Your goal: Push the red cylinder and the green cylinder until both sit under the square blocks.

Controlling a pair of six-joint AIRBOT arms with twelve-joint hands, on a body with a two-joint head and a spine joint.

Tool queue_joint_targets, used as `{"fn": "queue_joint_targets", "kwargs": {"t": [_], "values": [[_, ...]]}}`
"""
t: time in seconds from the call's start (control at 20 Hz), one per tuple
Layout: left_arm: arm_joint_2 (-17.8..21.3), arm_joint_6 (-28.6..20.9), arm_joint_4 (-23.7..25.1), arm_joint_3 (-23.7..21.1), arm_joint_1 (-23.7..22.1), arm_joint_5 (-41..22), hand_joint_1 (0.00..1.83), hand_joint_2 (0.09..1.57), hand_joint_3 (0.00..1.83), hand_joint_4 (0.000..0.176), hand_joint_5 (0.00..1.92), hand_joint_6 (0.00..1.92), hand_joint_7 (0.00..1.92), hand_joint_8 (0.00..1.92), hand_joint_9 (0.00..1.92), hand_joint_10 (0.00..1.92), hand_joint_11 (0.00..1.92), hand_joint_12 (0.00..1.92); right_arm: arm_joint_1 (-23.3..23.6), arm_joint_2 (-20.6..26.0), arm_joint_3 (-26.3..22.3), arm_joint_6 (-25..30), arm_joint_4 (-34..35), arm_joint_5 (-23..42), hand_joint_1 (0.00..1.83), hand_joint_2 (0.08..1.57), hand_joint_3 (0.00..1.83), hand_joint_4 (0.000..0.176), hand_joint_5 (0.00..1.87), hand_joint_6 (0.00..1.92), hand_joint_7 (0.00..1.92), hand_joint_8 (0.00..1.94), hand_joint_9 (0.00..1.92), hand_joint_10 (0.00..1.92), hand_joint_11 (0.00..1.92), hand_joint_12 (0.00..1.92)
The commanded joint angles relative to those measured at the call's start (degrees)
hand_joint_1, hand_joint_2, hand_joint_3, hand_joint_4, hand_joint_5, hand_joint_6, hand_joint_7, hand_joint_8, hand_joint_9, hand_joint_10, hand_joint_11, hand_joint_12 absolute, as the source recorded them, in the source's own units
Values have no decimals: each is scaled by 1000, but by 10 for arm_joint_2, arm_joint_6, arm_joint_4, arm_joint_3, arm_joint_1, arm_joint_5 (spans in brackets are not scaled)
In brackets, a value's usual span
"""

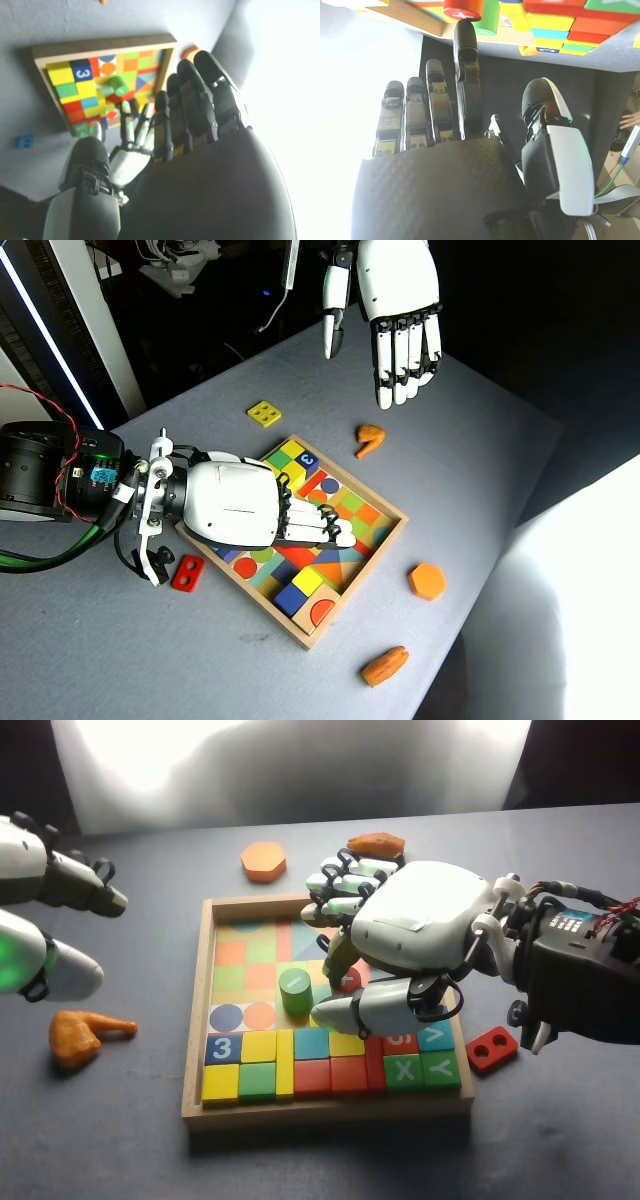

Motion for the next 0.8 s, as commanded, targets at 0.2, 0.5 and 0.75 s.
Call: {"fn": "queue_joint_targets", "kwargs": {"t": [0.2,0.5,0.75], "values": [[7,-8,12,-5,3,-43,123,1323,4,0,211,0,284,1,307,1,0,892,3,22,-7,15,-5,37,0,1234,0,0,842,87,275,15,31,15,0,0],[7,-13,12,-6,7,-43,114,1289,0,0,148,1,177,2,170,1,0,496,2,54,-41,10,-5,15,0,1241,1,0,829,83,281,14,44,21,0,0],[8,-15,12,-8,11,-43,59,1253,0,0,133,4,154,2,158,1,0,489,-6,68,-45,-2,-5,4,0,1234,0,0,823,82,273,8,37,19,0,0]]}}
